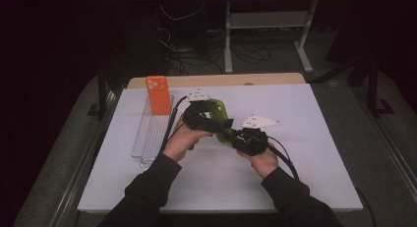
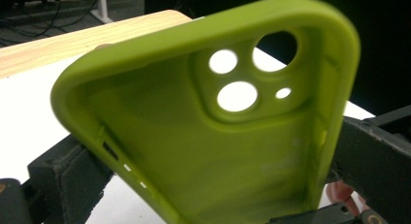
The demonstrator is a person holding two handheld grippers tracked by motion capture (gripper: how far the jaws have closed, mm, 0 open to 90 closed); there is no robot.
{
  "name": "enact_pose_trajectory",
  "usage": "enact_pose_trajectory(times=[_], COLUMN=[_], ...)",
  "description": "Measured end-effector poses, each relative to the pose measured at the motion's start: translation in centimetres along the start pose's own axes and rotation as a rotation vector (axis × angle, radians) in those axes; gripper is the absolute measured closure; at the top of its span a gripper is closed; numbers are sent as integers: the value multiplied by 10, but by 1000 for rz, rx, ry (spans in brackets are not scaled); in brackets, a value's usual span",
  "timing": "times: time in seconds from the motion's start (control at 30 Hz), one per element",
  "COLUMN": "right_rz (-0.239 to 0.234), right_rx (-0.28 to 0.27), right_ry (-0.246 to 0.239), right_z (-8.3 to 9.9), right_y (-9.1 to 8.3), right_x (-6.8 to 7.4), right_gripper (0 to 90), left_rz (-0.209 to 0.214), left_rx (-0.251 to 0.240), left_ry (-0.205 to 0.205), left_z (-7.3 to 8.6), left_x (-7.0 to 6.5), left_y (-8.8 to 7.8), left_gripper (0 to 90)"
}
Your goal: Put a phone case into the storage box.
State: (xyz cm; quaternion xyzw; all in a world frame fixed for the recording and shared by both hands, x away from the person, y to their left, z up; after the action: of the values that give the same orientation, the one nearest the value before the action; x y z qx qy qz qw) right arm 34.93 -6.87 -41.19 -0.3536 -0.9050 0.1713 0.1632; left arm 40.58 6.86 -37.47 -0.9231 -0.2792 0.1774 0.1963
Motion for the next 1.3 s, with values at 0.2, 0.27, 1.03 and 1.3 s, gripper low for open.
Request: enact_pose_trajectory(times=[0.2,0.27,1.03,1.3], right_rz=[11,14,40,69], right_rx=[2,3,123,165], right_ry=[-1,-3,-20,-11], right_z=[1,1,16,30], right_y=[1,2,-15,-30], right_x=[-1,-2,-24,-35], right_gripper=[757,757,193,32], left_rz=[-7,-9,-57,-109], left_rx=[-32,-31,-50,-56], left_ry=[1,18,-4,19], left_z=[-2,-2,-12,-28], left_x=[3,2,23,38], left_y=[-2,-2,-27,-49], left_gripper=[89,97,144,145])
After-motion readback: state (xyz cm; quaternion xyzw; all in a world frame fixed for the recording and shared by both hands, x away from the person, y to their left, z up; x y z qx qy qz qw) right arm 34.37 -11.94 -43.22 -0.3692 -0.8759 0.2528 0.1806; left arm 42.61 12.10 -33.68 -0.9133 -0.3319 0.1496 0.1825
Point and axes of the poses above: each handheld gripper's, and its own axes: y roughly forward along the jaws, z roughly out of its underside, x roughly to its left, the point moved 4 cm from there along y, roughly forward along the jaws, and after that the axes turned 1 degree about y, right-handed, at the moved point
